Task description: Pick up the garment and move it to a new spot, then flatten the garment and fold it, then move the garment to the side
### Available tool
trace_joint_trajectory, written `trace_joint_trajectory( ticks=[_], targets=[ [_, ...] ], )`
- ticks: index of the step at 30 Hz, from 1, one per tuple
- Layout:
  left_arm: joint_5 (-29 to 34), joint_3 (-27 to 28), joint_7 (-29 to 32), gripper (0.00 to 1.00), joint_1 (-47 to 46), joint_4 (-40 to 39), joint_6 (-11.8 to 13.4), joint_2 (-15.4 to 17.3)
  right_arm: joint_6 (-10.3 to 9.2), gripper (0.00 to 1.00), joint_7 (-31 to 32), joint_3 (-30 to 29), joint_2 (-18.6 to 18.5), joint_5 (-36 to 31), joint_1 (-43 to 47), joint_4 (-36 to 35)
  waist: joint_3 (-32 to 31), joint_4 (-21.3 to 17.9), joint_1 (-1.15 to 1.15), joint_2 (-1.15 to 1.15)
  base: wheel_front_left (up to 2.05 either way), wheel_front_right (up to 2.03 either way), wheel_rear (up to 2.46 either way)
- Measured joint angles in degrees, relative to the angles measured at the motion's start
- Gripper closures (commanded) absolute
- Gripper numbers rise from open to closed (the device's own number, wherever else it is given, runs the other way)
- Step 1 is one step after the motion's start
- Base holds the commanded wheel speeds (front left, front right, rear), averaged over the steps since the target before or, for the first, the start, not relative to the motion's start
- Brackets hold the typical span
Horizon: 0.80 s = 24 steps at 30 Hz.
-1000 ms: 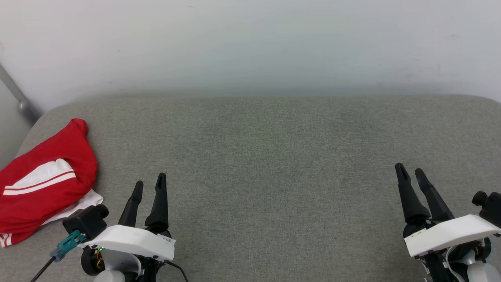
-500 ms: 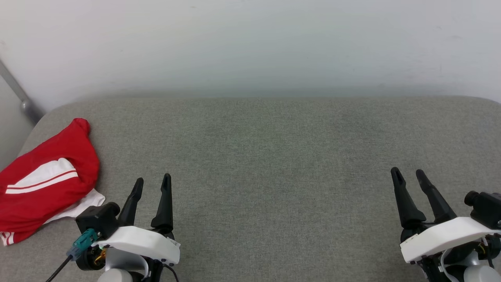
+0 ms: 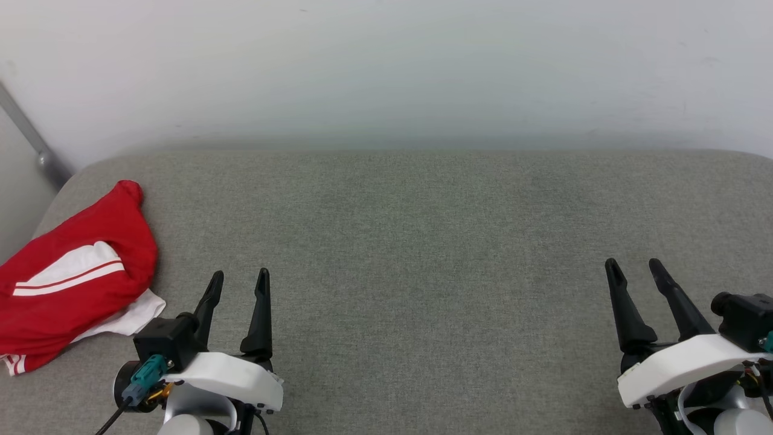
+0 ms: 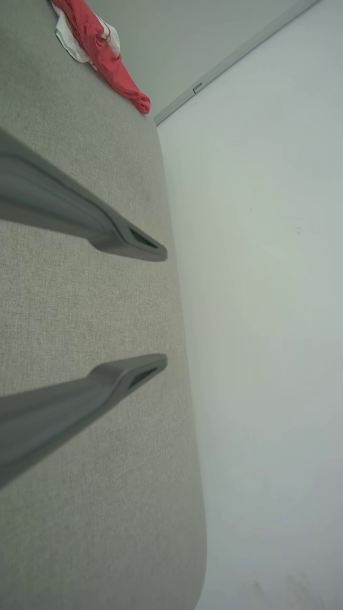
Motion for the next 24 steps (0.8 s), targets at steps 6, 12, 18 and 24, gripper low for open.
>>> trace_joint_trajectory(
  ticks=[6, 12, 18, 24],
  targets=[
    [2.0, -0.4, -0.7, 0.00, 0.0, 0.1, 0.0, 0.0, 0.00, 0.00, 0.0, -0.5, 0.4, -2.9, 0.3, -0.7, 0.0, 0.0, 0.00, 0.00, 0.00, 0.00, 0.00],
    [4.6, -1.0, -1.7, 0.00, -0.1, 0.5, -0.3, 0.0, 0.00, 0.00, -0.1, -1.0, 0.9, -6.0, 0.9, -1.6, 0.0, 0.1, 0.00, 0.00, 0.00, 0.00, 0.00],
    [7.0, -1.3, -2.3, 0.00, -0.2, 1.0, -0.5, -0.1, 0.00, 0.00, -0.5, -1.5, 1.2, -8.5, 1.0, -2.2, 0.0, 0.3, 0.00, 0.00, 0.00, 0.00, 0.00],
    [8.9, -1.4, -3.1, 0.00, -0.3, 1.5, -0.5, -0.3, 0.00, 0.00, -0.7, -1.5, 1.5, -11.2, 1.2, -2.9, -0.1, 0.4, 0.00, 0.00, 0.00, 0.00, 0.00]
  ],
)
